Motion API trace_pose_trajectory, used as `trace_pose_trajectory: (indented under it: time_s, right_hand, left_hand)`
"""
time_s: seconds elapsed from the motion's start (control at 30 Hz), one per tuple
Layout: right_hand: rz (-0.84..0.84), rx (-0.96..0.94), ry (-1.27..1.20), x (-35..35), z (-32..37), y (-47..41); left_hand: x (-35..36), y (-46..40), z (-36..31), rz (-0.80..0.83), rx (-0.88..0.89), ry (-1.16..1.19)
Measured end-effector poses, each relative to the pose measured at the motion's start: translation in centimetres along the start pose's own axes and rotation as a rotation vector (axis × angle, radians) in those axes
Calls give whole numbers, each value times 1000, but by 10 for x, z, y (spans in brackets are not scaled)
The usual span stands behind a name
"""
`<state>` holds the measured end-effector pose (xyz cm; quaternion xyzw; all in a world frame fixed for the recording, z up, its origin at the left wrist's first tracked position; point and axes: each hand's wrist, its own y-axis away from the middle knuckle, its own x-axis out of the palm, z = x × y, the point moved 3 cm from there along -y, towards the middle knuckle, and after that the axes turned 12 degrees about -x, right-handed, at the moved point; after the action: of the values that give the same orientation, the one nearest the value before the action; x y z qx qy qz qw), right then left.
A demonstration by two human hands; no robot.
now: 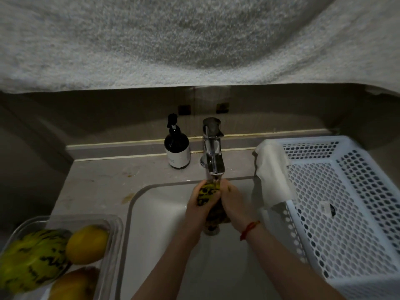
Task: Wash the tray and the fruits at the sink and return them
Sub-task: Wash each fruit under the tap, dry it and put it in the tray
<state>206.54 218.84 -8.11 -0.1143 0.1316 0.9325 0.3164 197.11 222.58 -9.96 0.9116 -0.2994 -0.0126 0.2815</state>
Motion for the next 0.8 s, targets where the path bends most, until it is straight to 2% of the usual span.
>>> trace_pose_trajectory:
  time_s: [0.07, 0.1, 0.17, 0.23, 0.33, 0.4, 0.53, 0.7, 0.8]
  right_hand:
    - [83, -36, 30, 1, -4, 4]
    - [100, -53, 1, -1, -5, 7]
    - [75, -80, -44, -8, -6, 5]
    - [32, -120, -72, -11, -6, 1]
    - [33, -80, -204, 0, -1, 1]
    - [-24, -40, -262, 2, -1, 0]
    - [-112, 117, -294, -3, -8, -1]
    - [-198, 132, -174, 6, -5, -6]
    - [-135, 36, -27, 10, -4, -2]
  left_hand:
    - [-11, -3, 4, -122, -39, 101]
    - [-16, -6, 6, -149, -121, 207]
    - [-23, -10, 12, -108, -358, 448]
    - [-21, -11, 12, 3, -472, 579]
    - [-11, -12, 13, 71, -492, 593]
    - [-8, -10, 13, 28, -498, 544]
    - [-17, -15, 5, -203, -295, 131]
    - [-9, -11, -6, -119, 59, 81]
    - [-13, -10, -7, -142, 30, 137]
